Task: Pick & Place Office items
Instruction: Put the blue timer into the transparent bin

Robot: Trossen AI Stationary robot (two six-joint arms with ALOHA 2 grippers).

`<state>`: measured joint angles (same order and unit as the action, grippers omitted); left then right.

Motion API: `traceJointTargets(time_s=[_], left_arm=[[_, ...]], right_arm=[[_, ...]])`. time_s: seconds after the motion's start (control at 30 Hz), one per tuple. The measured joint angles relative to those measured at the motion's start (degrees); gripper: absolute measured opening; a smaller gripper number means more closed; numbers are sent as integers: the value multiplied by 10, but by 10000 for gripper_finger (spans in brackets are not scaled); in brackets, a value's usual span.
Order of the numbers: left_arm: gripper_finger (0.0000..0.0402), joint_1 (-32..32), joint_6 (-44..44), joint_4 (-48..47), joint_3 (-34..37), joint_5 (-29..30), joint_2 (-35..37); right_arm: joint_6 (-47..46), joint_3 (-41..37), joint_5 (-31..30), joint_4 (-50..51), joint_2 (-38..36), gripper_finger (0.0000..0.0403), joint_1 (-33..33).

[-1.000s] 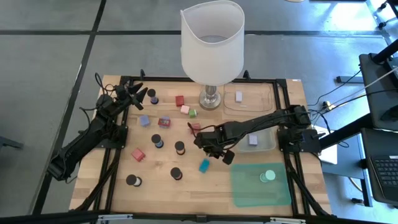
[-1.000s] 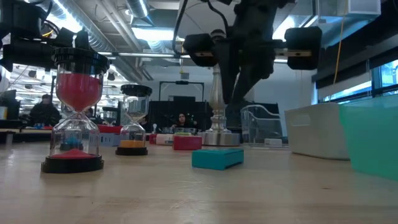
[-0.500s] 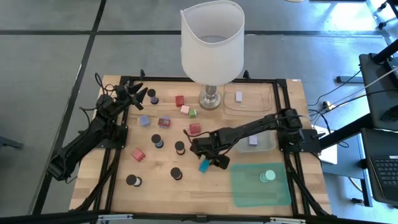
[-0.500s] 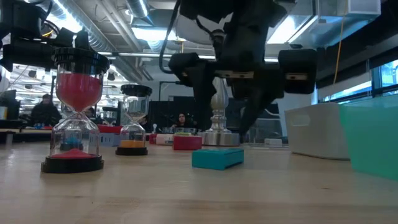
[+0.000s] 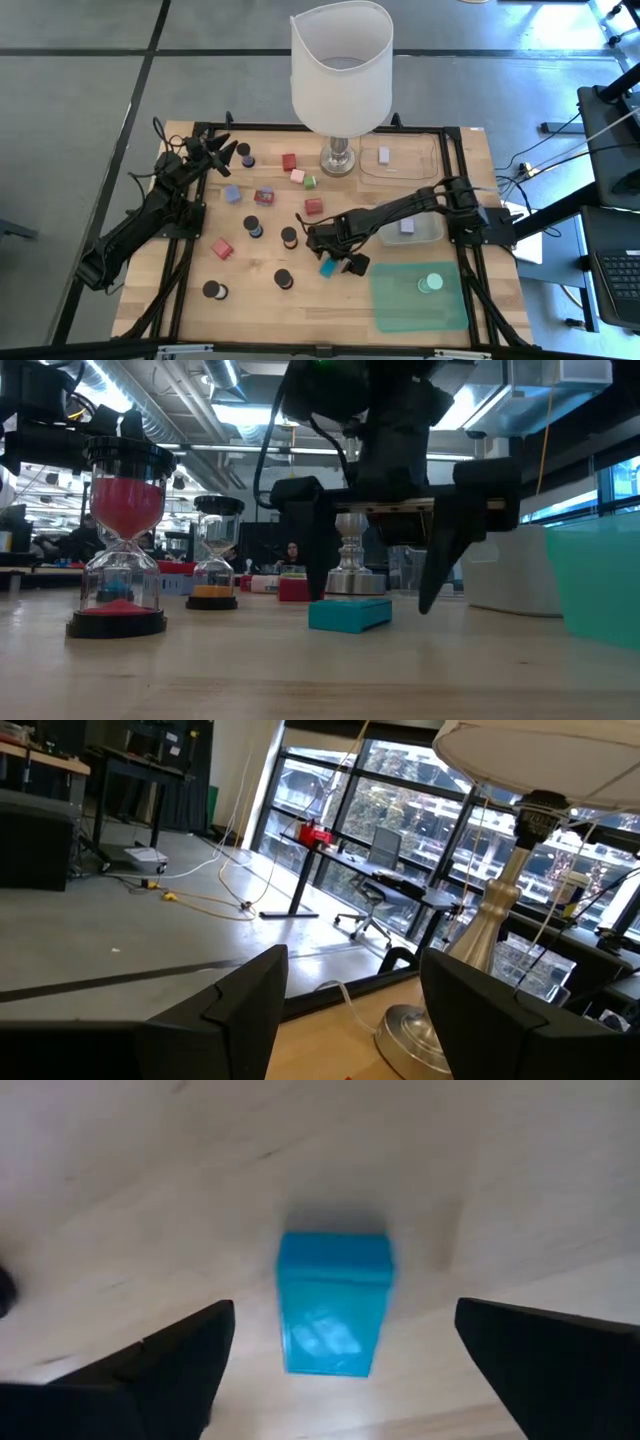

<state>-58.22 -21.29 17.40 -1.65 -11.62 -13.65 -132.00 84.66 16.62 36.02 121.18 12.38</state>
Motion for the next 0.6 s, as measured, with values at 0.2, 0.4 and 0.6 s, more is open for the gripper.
traceJointTargets(time_s=[0.2, 0.4, 0.6], left_arm=[[226, 0, 0, -5, 0, 0, 0], [226, 0, 0, -13, 0, 0, -1], [226, 0, 0, -13, 0, 0, -1]], right_arm=[[0, 1, 10, -15, 14, 365, 0], [0, 1, 10, -14, 14, 314, 0], [-11, 1, 9, -12, 14, 231, 0]])
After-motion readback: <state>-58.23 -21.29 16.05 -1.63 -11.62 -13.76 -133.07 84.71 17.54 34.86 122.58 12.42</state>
